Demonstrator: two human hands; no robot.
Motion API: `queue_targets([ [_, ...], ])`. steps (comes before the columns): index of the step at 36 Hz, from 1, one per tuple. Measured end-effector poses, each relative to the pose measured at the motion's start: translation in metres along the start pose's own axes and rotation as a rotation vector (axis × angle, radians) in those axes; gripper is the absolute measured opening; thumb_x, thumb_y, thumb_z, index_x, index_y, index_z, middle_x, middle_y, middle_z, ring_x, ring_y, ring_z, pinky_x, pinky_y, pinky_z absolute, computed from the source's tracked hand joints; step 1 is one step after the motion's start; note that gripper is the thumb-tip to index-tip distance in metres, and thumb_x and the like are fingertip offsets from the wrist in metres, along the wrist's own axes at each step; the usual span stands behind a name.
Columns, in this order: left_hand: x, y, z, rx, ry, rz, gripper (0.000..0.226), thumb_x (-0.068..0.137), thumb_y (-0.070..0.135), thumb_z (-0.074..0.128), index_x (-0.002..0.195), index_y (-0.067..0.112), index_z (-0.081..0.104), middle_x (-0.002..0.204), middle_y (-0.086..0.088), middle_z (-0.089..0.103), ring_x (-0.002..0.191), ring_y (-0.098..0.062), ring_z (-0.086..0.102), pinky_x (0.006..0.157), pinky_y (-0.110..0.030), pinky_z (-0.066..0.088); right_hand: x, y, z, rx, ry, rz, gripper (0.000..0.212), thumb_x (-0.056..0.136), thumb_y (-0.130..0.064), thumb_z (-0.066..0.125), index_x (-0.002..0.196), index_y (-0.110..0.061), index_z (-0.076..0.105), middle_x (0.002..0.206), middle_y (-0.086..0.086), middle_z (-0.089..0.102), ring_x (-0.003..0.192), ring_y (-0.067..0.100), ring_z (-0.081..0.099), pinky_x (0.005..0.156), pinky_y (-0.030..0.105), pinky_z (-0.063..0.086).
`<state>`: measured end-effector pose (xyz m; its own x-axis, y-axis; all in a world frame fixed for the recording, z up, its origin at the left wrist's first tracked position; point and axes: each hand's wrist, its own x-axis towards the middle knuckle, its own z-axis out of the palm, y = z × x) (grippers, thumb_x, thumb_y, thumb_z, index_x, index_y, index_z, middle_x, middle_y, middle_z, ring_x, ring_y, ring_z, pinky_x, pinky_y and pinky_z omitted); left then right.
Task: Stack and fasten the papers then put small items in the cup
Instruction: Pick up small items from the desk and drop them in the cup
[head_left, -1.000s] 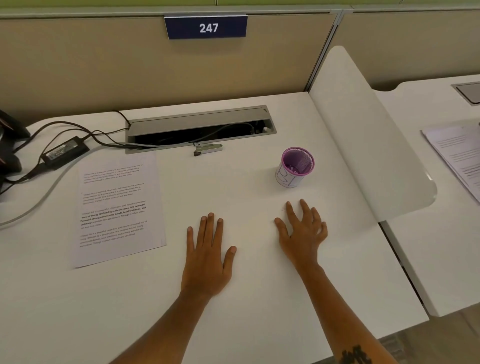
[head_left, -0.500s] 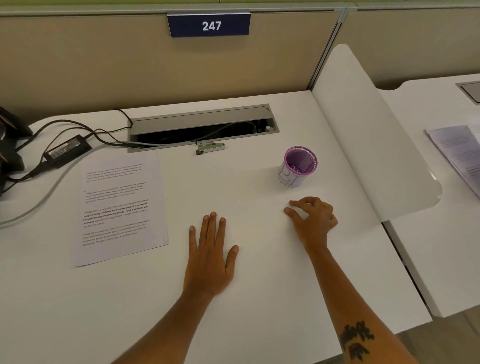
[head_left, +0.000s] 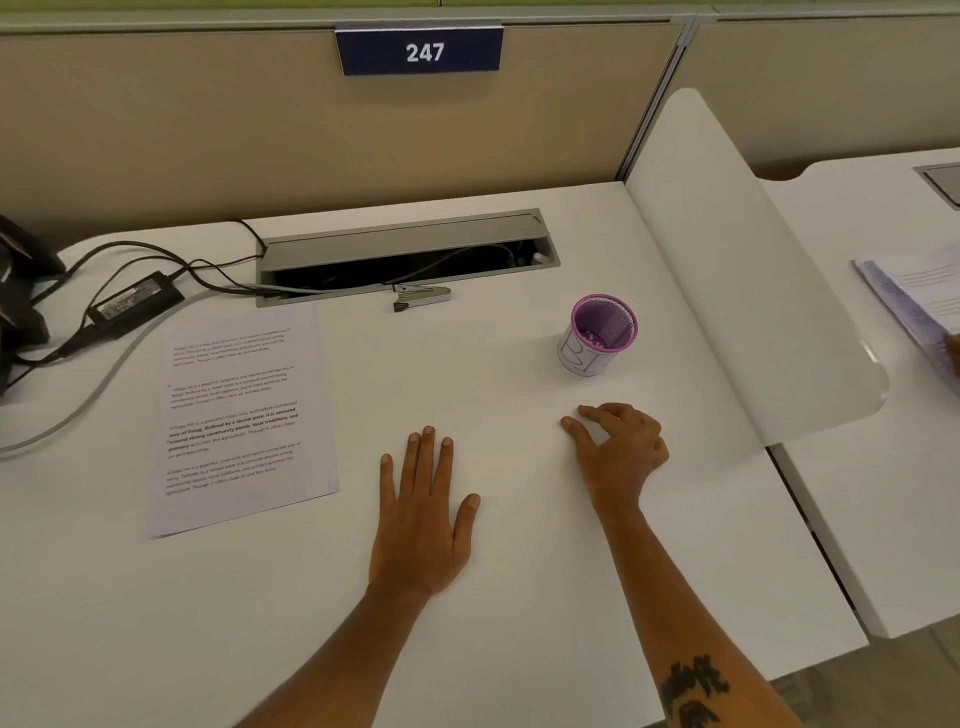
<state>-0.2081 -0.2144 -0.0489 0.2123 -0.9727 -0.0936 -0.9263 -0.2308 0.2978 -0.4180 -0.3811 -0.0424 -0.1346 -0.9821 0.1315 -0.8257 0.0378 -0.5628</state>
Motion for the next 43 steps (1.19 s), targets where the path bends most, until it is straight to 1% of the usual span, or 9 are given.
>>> queue_targets([
  [6,0.0,0.0,0.0,0.002,-0.001,0.002,0.075,0.109,0.058,0.017,0.172,0.017,0.005,0.181,-0.008,-0.005,0.168,-0.024,-0.007,0.134,-0.06,0.01,0.004,-0.003,0.0,-0.031,-0.004,0.006,0.02,0.084,-0.05,0.081,0.093,-0.033,0.084,0.108,-0.014,0.073,0.118,0.02,0.053,0.099,0.047,0.032],
  [13,-0.001,0.0,0.0,-0.024,0.014,0.007,0.075,0.11,0.055,0.025,0.171,0.017,0.008,0.181,-0.008,-0.002,0.168,-0.025,-0.004,0.134,-0.06,0.011,0.003,-0.009,0.001,-0.05,0.038,-0.036,0.008,0.084,-0.039,0.084,0.087,-0.032,0.083,0.093,-0.014,0.075,0.106,0.021,0.059,0.095,0.048,0.04],
  [17,-0.001,0.0,0.0,-0.018,0.009,0.004,0.075,0.11,0.056,0.024,0.171,0.017,0.007,0.181,-0.008,-0.003,0.168,-0.025,-0.005,0.134,-0.06,0.011,0.003,-0.012,0.002,-0.1,0.036,-0.065,0.003,0.088,-0.033,0.08,0.088,-0.031,0.083,0.092,-0.014,0.077,0.102,0.022,0.061,0.093,0.047,0.044],
  [21,-0.001,0.0,0.0,-0.013,0.007,0.002,0.075,0.11,0.056,0.022,0.172,0.017,0.005,0.181,-0.007,-0.004,0.168,-0.024,-0.006,0.135,-0.059,0.009,0.005,-0.015,0.003,-0.179,0.037,-0.095,0.009,0.092,-0.028,0.074,0.087,-0.029,0.082,0.09,-0.011,0.076,0.098,0.023,0.062,0.089,0.043,0.042],
  [27,-0.001,0.0,0.0,-0.028,0.012,0.005,0.075,0.11,0.055,0.024,0.172,0.018,0.004,0.181,-0.007,-0.005,0.168,-0.023,-0.007,0.135,-0.059,0.008,0.006,-0.018,0.005,-0.272,0.035,-0.129,0.013,0.094,-0.022,0.071,0.083,-0.021,0.079,0.086,-0.002,0.075,0.093,0.028,0.063,0.085,0.044,0.041],
  [31,-0.001,0.0,0.001,-0.02,0.006,0.005,0.075,0.11,0.055,0.024,0.171,0.018,0.003,0.181,-0.007,-0.006,0.168,-0.023,-0.008,0.135,-0.059,0.007,0.007,-0.016,0.007,-0.326,-0.023,-0.146,0.018,0.098,-0.022,0.063,0.087,-0.02,0.077,0.09,-0.002,0.073,0.097,0.027,0.06,0.086,0.044,0.035],
  [37,-0.001,0.0,0.001,-0.028,0.011,0.005,0.075,0.11,0.054,0.026,0.171,0.017,0.004,0.181,-0.007,-0.005,0.168,-0.023,-0.007,0.135,-0.059,0.007,0.012,-0.014,0.004,-0.391,-0.099,-0.201,0.018,0.101,-0.023,0.059,0.09,-0.021,0.074,0.089,-0.003,0.07,0.094,0.024,0.056,0.084,0.044,0.033],
  [40,0.0,0.0,0.001,-0.03,0.01,0.003,0.075,0.11,0.054,0.026,0.171,0.017,0.006,0.181,-0.007,-0.004,0.168,-0.024,-0.006,0.134,-0.06,0.009,0.015,-0.011,0.0,-0.368,-0.12,-0.227,0.024,0.102,-0.024,0.054,0.088,-0.021,0.073,0.088,-0.003,0.069,0.093,0.024,0.056,0.084,0.043,0.033],
  [43,0.0,-0.001,0.002,-0.016,0.007,0.002,0.074,0.11,0.054,0.024,0.171,0.016,0.006,0.181,-0.007,-0.005,0.168,-0.024,-0.006,0.134,-0.06,0.01,0.019,-0.008,-0.006,-0.275,-0.155,-0.173,0.024,0.101,-0.023,0.053,0.088,-0.025,0.074,0.091,-0.006,0.07,0.098,0.023,0.057,0.086,0.042,0.029],
])
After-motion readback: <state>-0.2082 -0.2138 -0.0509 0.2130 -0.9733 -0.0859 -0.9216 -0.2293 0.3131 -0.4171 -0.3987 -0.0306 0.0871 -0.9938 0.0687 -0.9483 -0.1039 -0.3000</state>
